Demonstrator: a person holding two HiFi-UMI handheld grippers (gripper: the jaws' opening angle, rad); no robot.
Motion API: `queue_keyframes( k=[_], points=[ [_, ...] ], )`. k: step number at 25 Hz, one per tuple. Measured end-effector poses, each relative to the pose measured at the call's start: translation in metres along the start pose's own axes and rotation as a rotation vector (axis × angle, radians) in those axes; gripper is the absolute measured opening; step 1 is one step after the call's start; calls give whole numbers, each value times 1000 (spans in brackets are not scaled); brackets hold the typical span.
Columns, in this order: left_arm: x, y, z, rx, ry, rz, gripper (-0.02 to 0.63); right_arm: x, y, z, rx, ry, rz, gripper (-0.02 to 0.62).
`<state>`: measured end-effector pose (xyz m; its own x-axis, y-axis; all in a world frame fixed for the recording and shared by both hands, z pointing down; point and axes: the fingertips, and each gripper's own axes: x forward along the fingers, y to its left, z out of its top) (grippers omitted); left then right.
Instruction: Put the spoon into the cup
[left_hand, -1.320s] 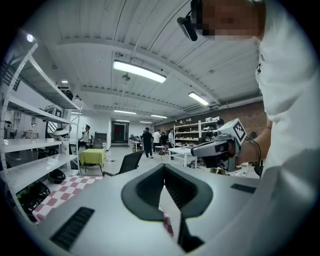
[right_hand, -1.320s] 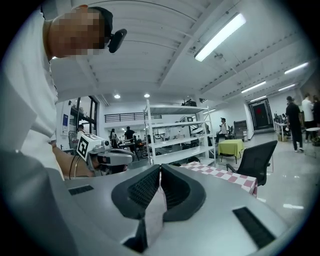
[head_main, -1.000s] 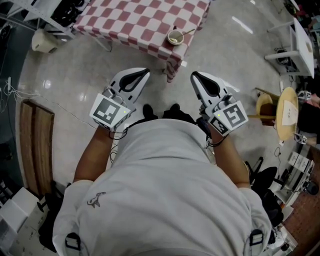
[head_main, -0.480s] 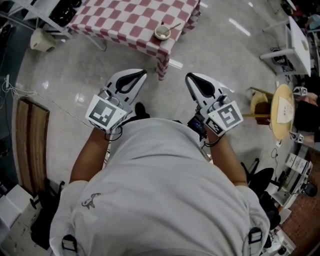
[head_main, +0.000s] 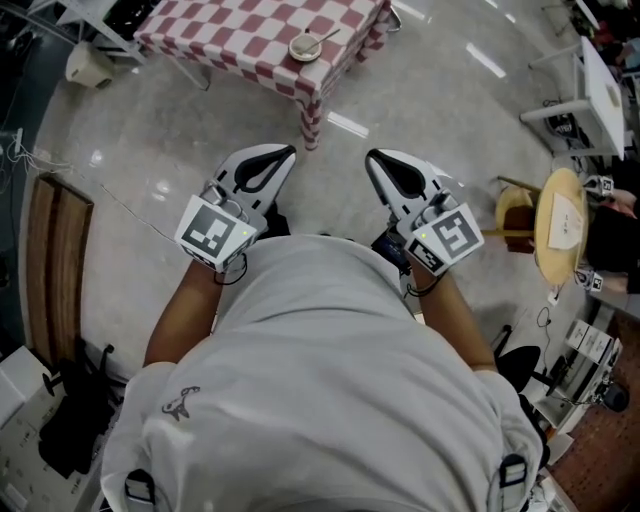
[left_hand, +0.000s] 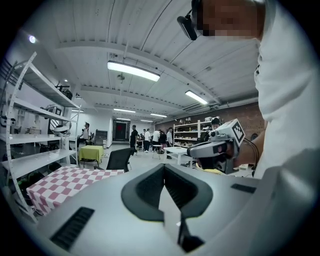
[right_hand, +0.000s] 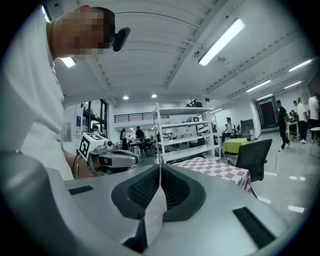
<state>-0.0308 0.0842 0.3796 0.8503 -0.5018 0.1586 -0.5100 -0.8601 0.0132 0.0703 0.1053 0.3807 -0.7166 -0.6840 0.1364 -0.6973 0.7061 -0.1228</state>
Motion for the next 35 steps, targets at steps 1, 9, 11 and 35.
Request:
queue_keyframes(
  k=[1, 9, 11, 35],
  points=[
    [0, -9, 0, 0, -3, 7, 14, -8, 2, -2, -1, -2, 6, 37],
    [-13, -70, -5, -1, -10, 65, 14, -62, 29, -16, 14, -26, 58, 37],
    [-17, -83, -4, -14, -17, 79, 14, -73, 37, -18, 18, -27, 68, 37],
    [-52, -123, -11, -47, -36, 126, 14, -98, 77, -31, 28, -13, 124, 37]
  ],
)
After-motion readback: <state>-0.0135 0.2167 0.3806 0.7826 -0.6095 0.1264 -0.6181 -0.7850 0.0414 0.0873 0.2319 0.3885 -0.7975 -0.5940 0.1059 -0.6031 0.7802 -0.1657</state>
